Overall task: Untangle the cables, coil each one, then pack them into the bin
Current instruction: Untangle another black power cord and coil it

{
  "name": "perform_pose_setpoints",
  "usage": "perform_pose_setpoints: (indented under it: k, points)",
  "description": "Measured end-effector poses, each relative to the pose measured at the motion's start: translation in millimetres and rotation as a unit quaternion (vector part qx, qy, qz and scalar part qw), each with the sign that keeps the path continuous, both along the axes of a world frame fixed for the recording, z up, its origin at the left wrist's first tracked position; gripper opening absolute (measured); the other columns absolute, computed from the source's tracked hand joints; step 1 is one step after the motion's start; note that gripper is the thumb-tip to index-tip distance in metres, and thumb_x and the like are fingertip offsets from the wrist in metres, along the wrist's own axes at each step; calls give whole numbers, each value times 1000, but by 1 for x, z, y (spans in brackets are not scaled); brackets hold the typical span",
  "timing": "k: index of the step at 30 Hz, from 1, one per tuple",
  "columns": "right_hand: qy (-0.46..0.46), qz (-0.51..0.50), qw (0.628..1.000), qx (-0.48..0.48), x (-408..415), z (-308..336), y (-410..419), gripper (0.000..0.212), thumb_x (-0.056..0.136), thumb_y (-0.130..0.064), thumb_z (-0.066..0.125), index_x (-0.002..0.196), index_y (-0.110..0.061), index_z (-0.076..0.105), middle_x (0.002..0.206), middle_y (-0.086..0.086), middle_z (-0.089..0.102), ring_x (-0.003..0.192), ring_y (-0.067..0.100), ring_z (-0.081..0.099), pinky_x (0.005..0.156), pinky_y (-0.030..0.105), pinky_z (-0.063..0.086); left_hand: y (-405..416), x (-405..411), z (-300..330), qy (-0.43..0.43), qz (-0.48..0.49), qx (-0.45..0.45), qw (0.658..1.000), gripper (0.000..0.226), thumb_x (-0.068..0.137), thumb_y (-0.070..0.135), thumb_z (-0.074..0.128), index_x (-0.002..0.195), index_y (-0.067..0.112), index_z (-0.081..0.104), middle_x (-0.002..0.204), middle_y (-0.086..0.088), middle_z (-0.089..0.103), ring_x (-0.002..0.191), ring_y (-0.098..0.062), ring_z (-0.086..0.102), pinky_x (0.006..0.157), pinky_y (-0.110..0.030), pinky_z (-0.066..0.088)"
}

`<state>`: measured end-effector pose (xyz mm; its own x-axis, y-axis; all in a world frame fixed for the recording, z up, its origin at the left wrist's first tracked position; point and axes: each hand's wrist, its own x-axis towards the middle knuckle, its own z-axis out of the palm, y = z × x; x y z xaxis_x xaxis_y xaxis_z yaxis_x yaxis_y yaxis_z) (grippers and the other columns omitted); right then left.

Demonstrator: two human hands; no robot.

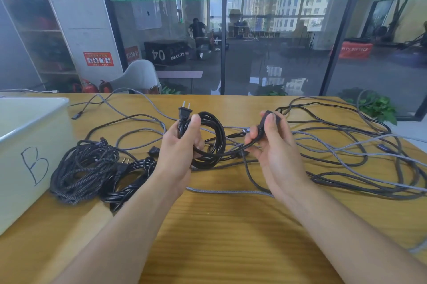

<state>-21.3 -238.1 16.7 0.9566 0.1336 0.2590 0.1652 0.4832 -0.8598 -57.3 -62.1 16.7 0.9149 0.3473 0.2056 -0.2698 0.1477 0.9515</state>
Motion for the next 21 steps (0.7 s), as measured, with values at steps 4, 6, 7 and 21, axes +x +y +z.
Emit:
perform_pose_setpoints:
  k: [4,6,7,21]
  points:
    - [69,103,990,60,-1,4,-3,35,109,-3,39,136,-13,59,85,5,53,80,19,53,87,38,50,-3,-3,3,-25,-45,-16,999,36,106,37,55,77,21,41,67,1,32,60,-14,30,62,-29,33]
    - [71,89,993,41,-1,2,-3,30,105,6,46,125,-7,63,91,8,60,83,20,58,89,38,56,-3,-4,6,-40,-65,-33,997,35,106,38,54,77,21,43,66,2,33,60,-14,31,61,-27,35]
    - [74,70,994,33,0,0,-3,25,104,7,49,119,-6,64,95,10,64,84,20,61,89,38,59,-3,-5,7,-47,-72,-38,996,34,105,38,54,77,22,44,66,3,34,60,-14,32,60,-26,35]
    - [45,-47,986,-153,13,-11,-9,29,101,-3,63,126,-15,72,113,17,75,85,21,68,86,40,63,-17,-13,7,-40,-99,19,994,23,103,35,59,86,20,52,71,1,39,55,-10,32,51,-18,33]
